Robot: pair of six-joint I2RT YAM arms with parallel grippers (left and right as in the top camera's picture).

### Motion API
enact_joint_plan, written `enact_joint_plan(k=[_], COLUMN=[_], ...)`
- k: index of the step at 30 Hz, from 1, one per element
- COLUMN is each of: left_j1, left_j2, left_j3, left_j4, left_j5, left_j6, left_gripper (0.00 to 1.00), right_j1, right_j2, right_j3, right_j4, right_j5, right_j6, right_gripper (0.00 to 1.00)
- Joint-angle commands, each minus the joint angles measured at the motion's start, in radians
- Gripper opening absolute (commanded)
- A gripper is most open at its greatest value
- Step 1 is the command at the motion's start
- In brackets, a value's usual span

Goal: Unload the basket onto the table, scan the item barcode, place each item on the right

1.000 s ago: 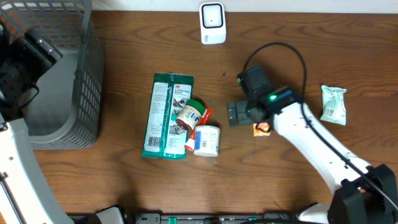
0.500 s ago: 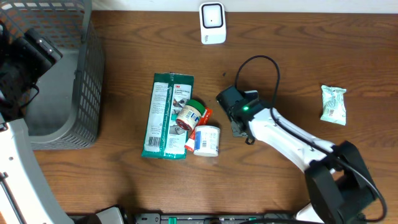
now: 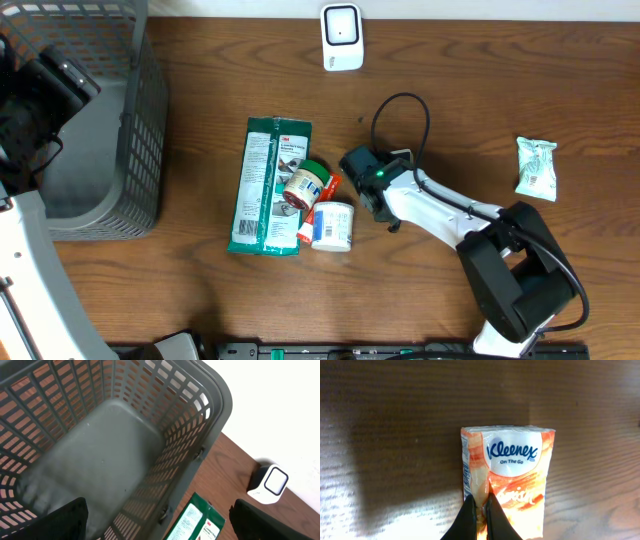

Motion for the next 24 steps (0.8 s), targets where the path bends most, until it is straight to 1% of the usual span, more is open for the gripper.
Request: enact_joint_plan(k=[1,2,3,8,9,15,19,24], left_j1=[0.004,0.004,0.004,0.004,0.004,0.004,0.004,0.004], left_j2=[0.001,0.001,0.001,0.001,0.001,0.001,0.001,0.001], left_j3=[0.002,0.002,0.002,0.002,0.002,0.002,0.002,0.002], left_j4=[-0.001,-0.001,-0.001,-0.001,-0.001,-0.001,-0.001,-0.001], left_j5=[-0.002,-0.002,-0.002,-0.002,-0.002,-0.002,-0.002,-0.002], left_j6=[-0.009,-0.009,-0.009,-0.009,-0.009,-0.009,-0.009,-0.009], left_gripper=[0.88,0.88,0.88,0.88,0.88,0.88,0.88,0.88], right_j1=[-0.022,-0.032,-0.054,-0.159,-0.193,-0.334,-0.413,-0.512], right_j2=[-0.084,-0.122,-0.187,-0.340,-0.361,-0.354,-0.325,-0.310], right_j3=[0.034,0.040,0.042,0.042,0.041,0.011,-0.055,-0.175], right_j4=[-0.019,-0.018,-0.011,-0.008,-0.004,0.036,0.116,0.291], right_j5=[-0.117,-0.183,-0.299,-0.604,-0.697,-1.086,-1.234,-1.419], right_j6=[-0.034,-0.072,-0.121,-0.183,-0.207,-0.319,-0.340,-0.340], right_gripper=[0.01,0.01,0.01,0.01,0.01,0.01,0.01,0.01])
